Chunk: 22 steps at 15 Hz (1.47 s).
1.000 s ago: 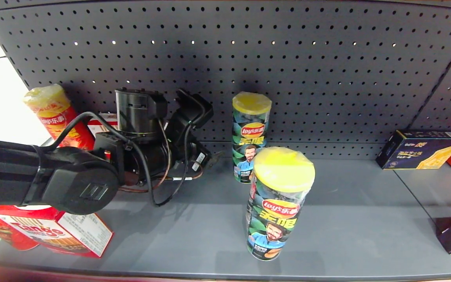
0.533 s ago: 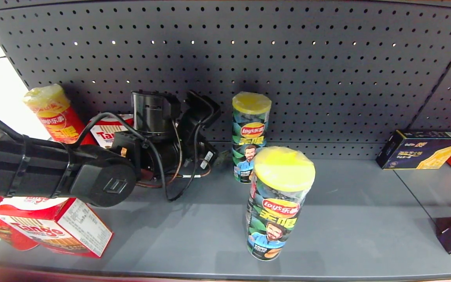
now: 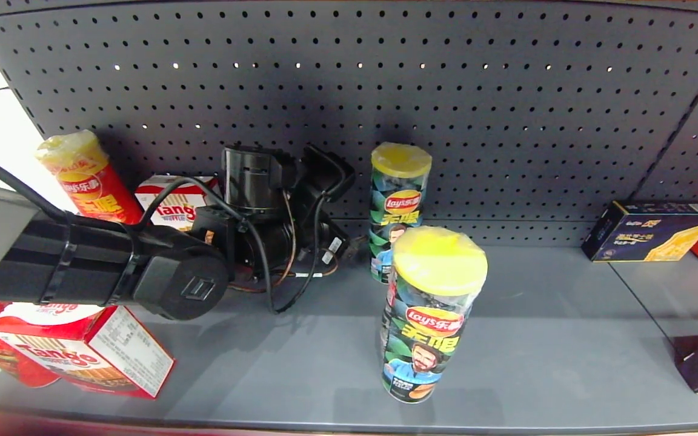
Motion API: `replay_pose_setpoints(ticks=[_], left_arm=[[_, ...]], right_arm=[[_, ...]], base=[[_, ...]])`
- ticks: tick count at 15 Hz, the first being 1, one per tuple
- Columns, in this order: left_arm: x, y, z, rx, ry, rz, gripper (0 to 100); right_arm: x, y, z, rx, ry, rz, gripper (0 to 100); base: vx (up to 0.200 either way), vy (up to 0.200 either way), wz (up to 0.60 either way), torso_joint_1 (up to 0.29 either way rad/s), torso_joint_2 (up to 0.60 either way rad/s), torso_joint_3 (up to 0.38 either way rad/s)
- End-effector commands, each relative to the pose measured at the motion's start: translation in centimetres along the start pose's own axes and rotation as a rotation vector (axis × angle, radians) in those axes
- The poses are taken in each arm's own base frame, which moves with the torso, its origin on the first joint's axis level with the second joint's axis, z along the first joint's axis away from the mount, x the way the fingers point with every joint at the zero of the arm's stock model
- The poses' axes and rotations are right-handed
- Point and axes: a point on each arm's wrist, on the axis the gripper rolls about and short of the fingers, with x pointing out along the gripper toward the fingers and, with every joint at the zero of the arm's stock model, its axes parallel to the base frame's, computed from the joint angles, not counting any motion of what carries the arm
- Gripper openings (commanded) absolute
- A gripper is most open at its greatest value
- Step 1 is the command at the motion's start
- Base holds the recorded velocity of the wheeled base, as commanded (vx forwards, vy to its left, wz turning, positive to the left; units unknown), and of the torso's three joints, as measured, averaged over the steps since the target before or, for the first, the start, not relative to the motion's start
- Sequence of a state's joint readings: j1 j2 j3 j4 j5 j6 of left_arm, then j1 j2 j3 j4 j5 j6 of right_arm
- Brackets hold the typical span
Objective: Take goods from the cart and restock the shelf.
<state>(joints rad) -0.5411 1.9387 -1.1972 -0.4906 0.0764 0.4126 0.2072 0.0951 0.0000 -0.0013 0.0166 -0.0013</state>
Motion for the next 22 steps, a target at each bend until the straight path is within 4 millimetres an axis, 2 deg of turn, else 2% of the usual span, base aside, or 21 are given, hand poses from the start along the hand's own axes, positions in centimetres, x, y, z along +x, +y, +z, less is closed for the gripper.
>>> replay_pose_setpoints(ticks=[1, 5, 6, 9, 12, 13, 14, 15, 18, 19, 22], left_arm=[[0.2, -0.2, -0.1, 0.001, 0.004, -0.004, 100], [0.0, 0.0, -0.1, 0.000, 0.004, 0.005, 100], [-0.6, 0.4, 0.3, -0.002, -0.008, 0.015, 100], [-3.6, 2.0, 3.1, -0.056, -0.098, 0.068, 100], [-8.2, 3.1, 5.8, -0.131, -0.204, 0.107, 100], [-9.2, 2.9, 6.3, -0.146, -0.225, 0.100, 100], [-11.6, 2.1, 7.2, -0.169, -0.269, 0.078, 100], [-12.4, 2.0, 7.3, -0.178, -0.279, 0.080, 100], [-18.5, 1.2, 6.2, -0.210, -0.373, 0.090, 100], [-22.1, 0.5, 4.9, -0.219, -0.424, 0.059, 100], [-28.0, 1.0, 2.3, -0.225, -0.472, 0.068, 100]], right_arm=[[0.0, 0.0, 0.0, 0.000, 0.001, 0.000, 100], [0.0, 0.0, 0.0, 0.000, 0.001, 0.000, 100], [0.0, 0.0, 0.0, 0.000, 0.001, 0.000, 100], [0.0, 0.0, 0.0, 0.000, 0.001, 0.000, 100], [0.0, 0.0, 0.0, 0.000, 0.001, 0.000, 100], [0.0, 0.0, 0.0, 0.000, 0.001, 0.000, 100], [0.0, 0.0, 0.0, 0.000, 0.001, 0.000, 100], [0.0, 0.0, 0.0, 0.000, 0.001, 0.000, 100], [0.0, 0.0, 0.0, 0.000, 0.001, 0.000, 100], [0.0, 0.0, 0.0, 0.000, 0.001, 0.000, 100], [0.0, 0.0, 0.0, 0.000, 0.001, 0.000, 100]], base=[[0.000, 0.000, 0.00, 0.000, 0.00, 0.000], [0.000, 0.000, 0.00, 0.000, 0.00, 0.000], [0.000, 0.000, 0.00, 0.000, 0.00, 0.000], [0.000, 0.000, 0.00, 0.000, 0.00, 0.000], [0.000, 0.000, 0.00, 0.000, 0.00, 0.000], [0.000, 0.000, 0.00, 0.000, 0.00, 0.000], [0.000, 0.000, 0.00, 0.000, 0.00, 0.000], [0.000, 0.000, 0.00, 0.000, 0.00, 0.000], [0.000, 0.000, 0.00, 0.000, 0.00, 0.000], [0.000, 0.000, 0.00, 0.000, 0.00, 0.000], [0.000, 0.000, 0.00, 0.000, 0.00, 0.000]])
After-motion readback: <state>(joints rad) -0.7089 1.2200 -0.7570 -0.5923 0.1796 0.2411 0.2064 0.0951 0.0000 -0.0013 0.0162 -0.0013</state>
